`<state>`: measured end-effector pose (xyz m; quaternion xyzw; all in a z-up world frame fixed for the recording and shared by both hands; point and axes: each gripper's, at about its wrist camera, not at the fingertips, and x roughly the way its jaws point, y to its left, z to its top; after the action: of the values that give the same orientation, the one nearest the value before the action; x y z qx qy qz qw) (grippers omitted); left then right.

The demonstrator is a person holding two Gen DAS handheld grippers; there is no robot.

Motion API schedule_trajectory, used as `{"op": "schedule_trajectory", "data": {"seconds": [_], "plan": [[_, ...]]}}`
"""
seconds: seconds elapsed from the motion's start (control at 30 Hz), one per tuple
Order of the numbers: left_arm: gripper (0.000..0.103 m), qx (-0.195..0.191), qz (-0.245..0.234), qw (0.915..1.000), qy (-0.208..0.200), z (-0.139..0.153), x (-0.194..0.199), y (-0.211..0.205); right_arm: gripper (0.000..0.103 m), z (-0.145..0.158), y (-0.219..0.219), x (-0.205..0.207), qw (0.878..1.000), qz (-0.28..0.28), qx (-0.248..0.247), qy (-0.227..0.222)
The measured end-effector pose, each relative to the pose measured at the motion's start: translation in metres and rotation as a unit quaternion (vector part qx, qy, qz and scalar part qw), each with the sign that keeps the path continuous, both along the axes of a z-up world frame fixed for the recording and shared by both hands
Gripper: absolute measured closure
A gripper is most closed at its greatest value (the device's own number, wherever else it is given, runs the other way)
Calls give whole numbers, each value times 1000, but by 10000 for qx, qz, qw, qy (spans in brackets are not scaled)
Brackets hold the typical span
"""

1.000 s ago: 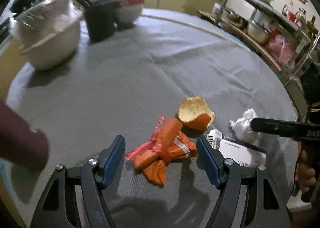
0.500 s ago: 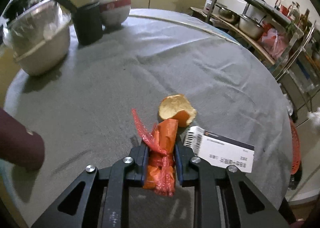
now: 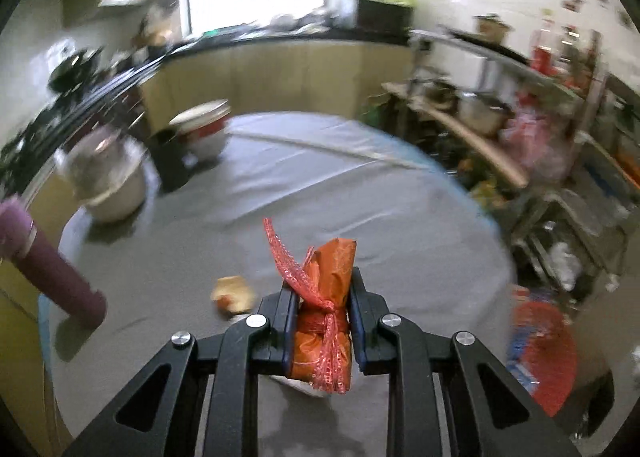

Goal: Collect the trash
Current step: 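Carry the red bag and white tissue over the red basket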

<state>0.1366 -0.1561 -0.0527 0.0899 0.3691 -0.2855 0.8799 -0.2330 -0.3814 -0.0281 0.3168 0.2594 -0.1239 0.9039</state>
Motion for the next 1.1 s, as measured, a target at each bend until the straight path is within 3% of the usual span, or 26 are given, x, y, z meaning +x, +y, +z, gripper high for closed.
{"op": "schedule_trajectory", "data": {"seconds": [0.17,0.3,0.43,0.87,1.1], "plan": [[79,-337,-709,9968,-165,37,-58,-56,68,5,-16,-45,9992,-281,56,-295],[79,-695,-1295,9891,-73,57,-99,-96,68,4,-23,-72,9980,-485,177,-378],[79,-815,-1715,9818,-86,68,-132,-124,68,4,-26,-98,9968,-686,98,-397],[79,-912,-2213,9702,-392,108,-210,-171,68,1,-70,-171,9868,-1374,444,-739],[79,-979,-2495,9628,-337,113,-240,-190,68,2,-80,-196,9821,-1551,559,-911]]}}
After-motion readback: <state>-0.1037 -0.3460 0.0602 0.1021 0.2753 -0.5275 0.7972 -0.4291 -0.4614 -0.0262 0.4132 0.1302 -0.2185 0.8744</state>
